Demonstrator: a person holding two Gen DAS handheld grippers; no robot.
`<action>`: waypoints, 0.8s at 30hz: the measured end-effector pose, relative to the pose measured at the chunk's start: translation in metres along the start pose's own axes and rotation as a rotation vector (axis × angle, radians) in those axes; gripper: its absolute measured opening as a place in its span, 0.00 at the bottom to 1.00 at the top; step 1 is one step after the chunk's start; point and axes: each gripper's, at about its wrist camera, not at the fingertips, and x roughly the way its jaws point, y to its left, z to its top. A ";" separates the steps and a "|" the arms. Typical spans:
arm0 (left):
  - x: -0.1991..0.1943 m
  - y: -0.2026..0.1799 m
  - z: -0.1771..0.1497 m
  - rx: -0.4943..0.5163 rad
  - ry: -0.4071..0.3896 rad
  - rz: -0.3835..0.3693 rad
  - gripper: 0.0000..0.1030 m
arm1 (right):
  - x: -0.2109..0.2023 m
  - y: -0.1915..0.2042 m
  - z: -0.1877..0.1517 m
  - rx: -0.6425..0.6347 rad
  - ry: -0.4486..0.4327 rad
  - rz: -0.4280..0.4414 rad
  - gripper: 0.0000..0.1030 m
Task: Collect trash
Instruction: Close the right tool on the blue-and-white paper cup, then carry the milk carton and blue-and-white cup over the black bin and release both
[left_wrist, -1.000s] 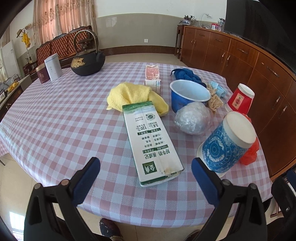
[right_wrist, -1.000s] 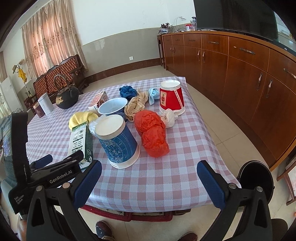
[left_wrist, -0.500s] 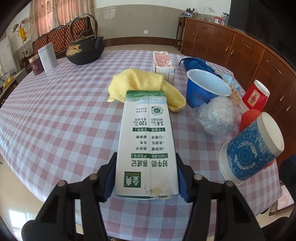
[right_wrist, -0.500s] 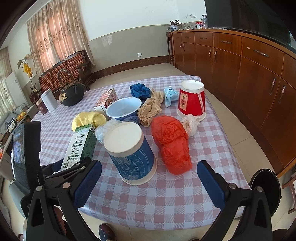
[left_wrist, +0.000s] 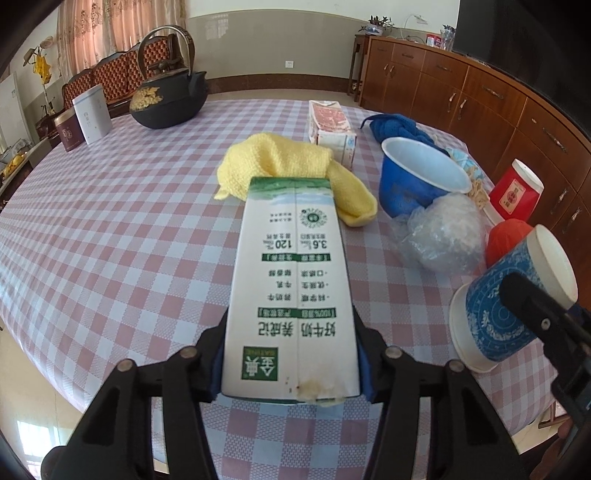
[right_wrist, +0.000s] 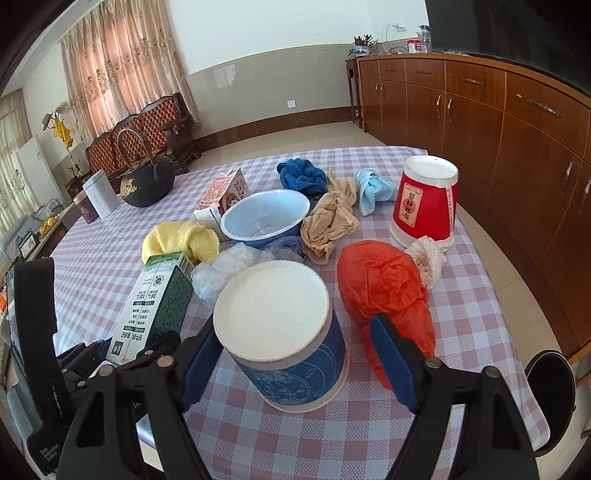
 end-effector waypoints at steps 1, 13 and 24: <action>0.000 0.000 0.000 0.001 0.002 0.000 0.55 | 0.003 0.001 -0.001 -0.002 0.008 0.006 0.68; -0.030 0.006 -0.004 -0.020 -0.060 -0.041 0.53 | -0.032 -0.002 0.000 0.004 -0.076 0.053 0.60; -0.085 -0.026 -0.009 0.035 -0.114 -0.134 0.53 | -0.100 -0.033 -0.009 0.051 -0.161 0.027 0.60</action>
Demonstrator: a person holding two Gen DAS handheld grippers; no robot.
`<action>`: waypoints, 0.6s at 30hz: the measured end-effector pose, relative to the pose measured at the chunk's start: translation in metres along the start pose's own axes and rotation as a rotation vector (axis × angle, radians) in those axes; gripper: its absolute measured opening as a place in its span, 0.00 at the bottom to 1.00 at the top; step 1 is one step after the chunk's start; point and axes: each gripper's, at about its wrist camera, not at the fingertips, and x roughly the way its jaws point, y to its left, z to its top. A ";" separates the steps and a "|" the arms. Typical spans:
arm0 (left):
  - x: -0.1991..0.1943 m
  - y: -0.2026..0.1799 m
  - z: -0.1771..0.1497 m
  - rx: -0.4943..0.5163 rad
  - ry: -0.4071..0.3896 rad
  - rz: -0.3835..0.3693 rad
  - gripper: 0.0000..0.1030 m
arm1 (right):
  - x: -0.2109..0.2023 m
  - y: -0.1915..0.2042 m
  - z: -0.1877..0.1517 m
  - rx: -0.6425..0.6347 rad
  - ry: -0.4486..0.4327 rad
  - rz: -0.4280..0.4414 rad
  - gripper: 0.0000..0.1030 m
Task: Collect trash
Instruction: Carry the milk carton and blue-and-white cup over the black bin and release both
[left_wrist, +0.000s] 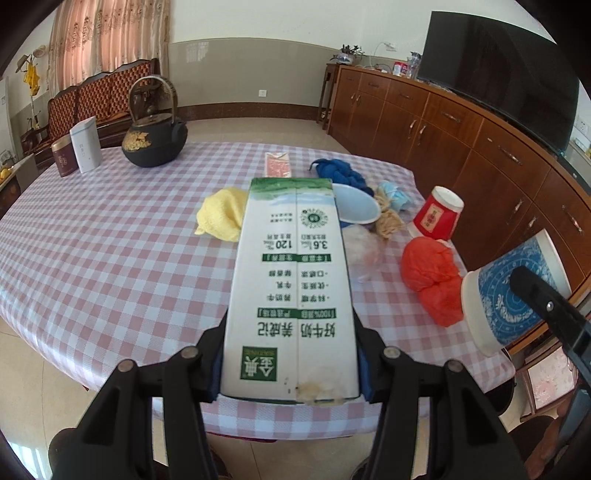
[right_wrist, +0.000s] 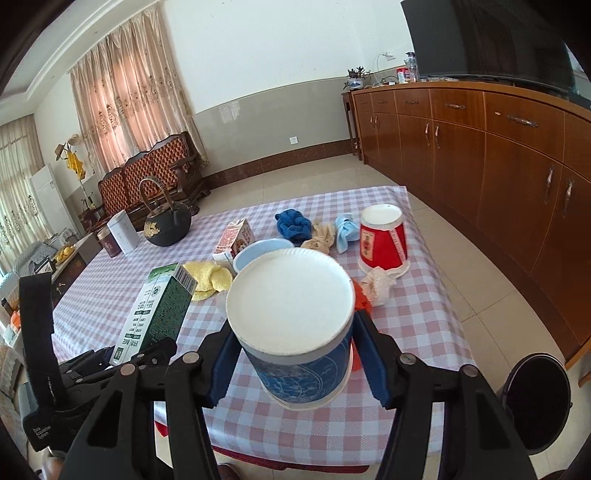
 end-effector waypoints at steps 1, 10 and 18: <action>-0.002 -0.008 0.000 0.013 0.000 -0.015 0.53 | -0.006 -0.007 -0.001 0.009 -0.007 -0.012 0.60; 0.004 -0.101 -0.008 0.139 0.048 -0.189 0.53 | -0.059 -0.100 -0.015 0.145 -0.057 -0.181 0.59; 0.021 -0.211 -0.031 0.286 0.126 -0.360 0.53 | -0.106 -0.200 -0.044 0.294 -0.075 -0.349 0.59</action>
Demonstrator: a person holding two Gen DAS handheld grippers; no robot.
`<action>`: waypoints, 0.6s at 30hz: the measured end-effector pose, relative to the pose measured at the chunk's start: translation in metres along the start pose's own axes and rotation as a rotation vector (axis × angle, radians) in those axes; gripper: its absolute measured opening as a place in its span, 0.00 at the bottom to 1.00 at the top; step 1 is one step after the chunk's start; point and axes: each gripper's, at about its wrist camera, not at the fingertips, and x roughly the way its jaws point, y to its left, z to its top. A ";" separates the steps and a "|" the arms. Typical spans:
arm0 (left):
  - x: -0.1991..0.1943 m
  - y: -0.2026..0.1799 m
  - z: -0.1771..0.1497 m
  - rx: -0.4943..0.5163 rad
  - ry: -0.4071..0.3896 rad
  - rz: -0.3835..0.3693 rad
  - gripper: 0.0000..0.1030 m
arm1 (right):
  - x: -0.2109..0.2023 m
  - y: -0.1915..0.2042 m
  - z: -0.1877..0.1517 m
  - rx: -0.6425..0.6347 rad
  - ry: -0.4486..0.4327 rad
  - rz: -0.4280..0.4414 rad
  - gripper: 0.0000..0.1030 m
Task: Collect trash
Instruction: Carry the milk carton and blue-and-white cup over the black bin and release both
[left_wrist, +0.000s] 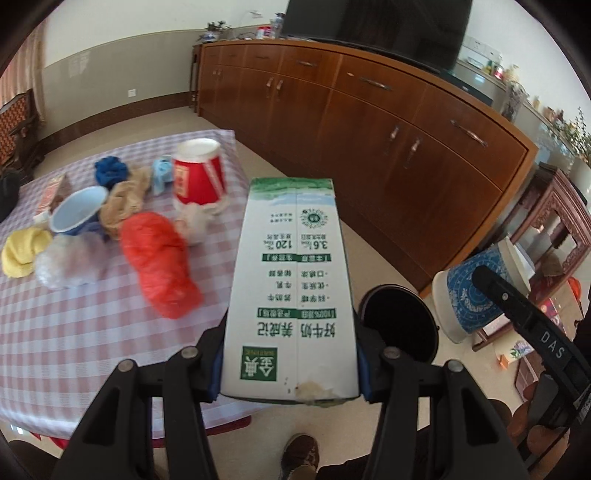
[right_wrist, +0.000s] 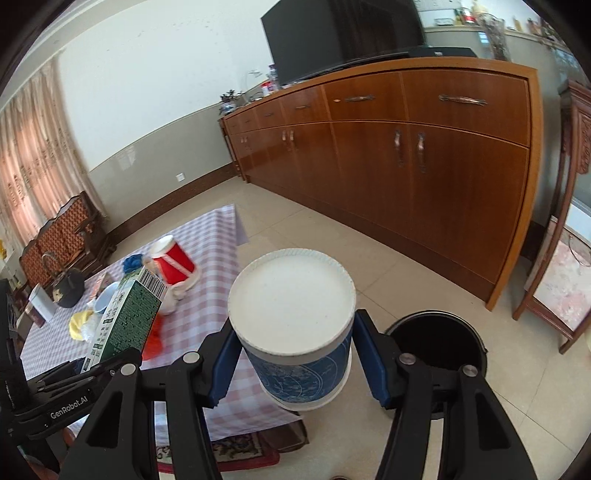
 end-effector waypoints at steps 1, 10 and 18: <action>0.008 -0.013 0.001 0.014 0.013 -0.025 0.53 | 0.000 -0.015 0.000 0.019 0.003 -0.022 0.59; 0.087 -0.107 -0.005 0.106 0.136 -0.145 0.53 | 0.024 -0.140 -0.008 0.192 0.080 -0.151 0.59; 0.168 -0.152 -0.016 0.143 0.276 -0.162 0.53 | 0.075 -0.209 -0.006 0.269 0.190 -0.188 0.59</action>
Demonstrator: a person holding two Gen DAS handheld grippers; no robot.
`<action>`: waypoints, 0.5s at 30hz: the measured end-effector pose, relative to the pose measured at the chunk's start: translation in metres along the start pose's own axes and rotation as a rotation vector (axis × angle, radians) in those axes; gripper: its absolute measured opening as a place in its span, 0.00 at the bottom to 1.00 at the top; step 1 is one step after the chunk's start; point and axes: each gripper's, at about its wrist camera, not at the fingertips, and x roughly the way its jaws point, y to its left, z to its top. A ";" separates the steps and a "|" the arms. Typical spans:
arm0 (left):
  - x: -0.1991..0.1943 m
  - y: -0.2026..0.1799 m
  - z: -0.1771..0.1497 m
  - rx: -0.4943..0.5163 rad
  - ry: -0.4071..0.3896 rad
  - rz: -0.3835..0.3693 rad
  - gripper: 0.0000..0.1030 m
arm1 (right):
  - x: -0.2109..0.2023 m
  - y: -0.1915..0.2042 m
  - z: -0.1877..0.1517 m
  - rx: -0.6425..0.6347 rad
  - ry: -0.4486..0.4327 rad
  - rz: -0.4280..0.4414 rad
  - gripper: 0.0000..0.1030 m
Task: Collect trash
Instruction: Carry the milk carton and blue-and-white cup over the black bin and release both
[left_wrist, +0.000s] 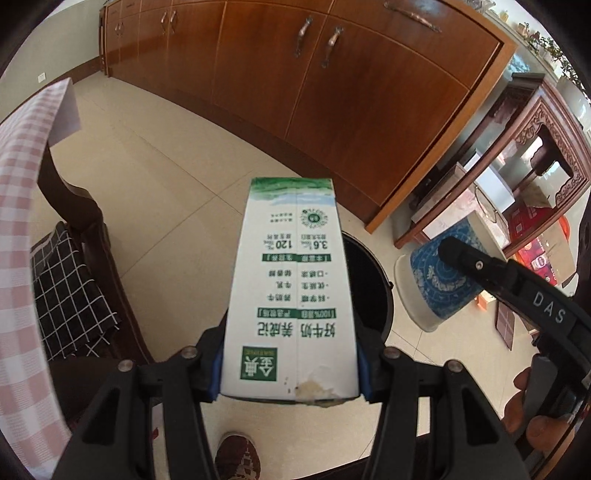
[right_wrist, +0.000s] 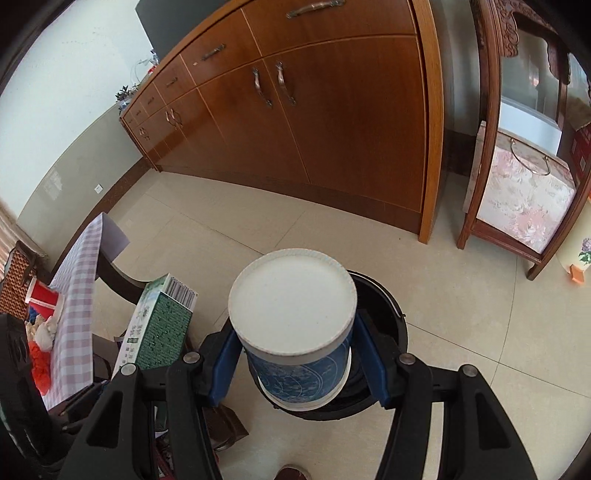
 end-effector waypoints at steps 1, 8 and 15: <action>0.010 -0.002 0.001 0.001 0.016 0.003 0.53 | 0.010 -0.005 0.003 0.009 0.018 -0.003 0.59; 0.068 -0.008 0.006 -0.013 0.115 0.018 0.54 | 0.079 -0.026 0.010 0.025 0.129 -0.071 0.59; 0.099 -0.012 0.010 0.000 0.173 0.031 0.67 | 0.122 -0.042 0.009 0.074 0.225 -0.117 0.76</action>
